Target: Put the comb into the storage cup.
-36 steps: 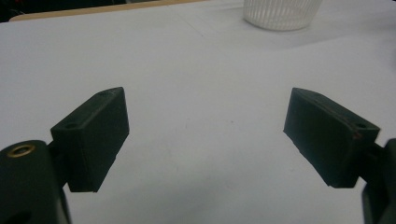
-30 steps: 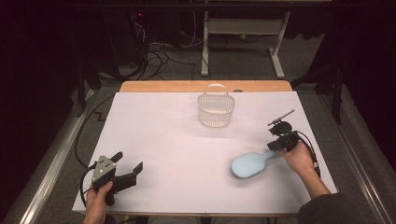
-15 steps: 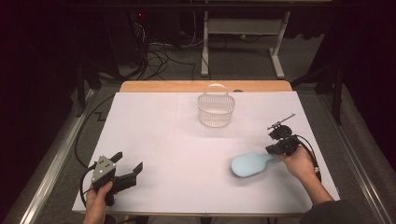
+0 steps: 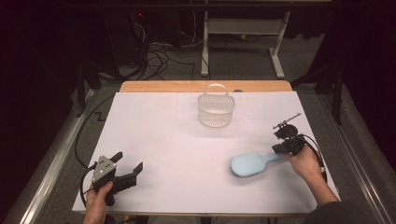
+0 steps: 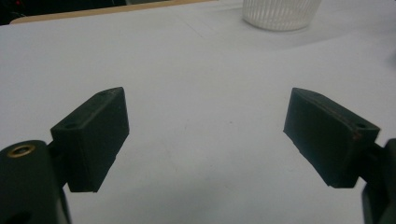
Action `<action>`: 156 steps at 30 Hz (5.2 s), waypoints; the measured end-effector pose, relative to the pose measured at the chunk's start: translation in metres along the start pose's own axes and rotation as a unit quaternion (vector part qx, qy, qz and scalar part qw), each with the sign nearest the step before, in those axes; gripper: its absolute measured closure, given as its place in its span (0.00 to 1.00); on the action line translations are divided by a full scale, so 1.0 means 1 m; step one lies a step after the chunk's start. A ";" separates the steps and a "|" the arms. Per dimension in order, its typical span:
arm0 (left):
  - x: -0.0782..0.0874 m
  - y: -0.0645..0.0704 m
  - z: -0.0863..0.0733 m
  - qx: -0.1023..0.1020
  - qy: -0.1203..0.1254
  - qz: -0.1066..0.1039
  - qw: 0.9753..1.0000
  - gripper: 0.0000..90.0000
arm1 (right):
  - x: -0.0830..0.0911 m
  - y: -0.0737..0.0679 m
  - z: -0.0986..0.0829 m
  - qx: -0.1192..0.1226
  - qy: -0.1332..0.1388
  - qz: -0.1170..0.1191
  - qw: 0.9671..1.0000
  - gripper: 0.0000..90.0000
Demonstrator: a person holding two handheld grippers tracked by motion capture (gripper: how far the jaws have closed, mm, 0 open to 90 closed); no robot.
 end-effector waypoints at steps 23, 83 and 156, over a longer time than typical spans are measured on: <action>0.000 0.000 0.001 -0.001 0.002 0.001 1.000 0.17 | 0.003 -0.016 -0.028 0.010 -0.001 0.025 1.000 1.00; -0.003 0.003 0.003 -0.006 0.005 -0.008 1.000 0.17 | 0.013 -0.064 -0.070 0.033 0.036 0.071 0.996 1.00; -0.004 0.004 0.005 -0.006 0.007 -0.014 1.000 0.17 | -0.003 -0.082 -0.062 0.008 0.034 0.044 0.998 0.47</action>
Point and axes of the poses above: each handheld gripper's, and its own axes: x roughly backward along the jaws, z roughly out of its top, y roughly to its right, the point moved 9 cm from there along -x, roughly forward along the jaws, and after that the axes turned 6 degrees about z, right-handed, at the moved point
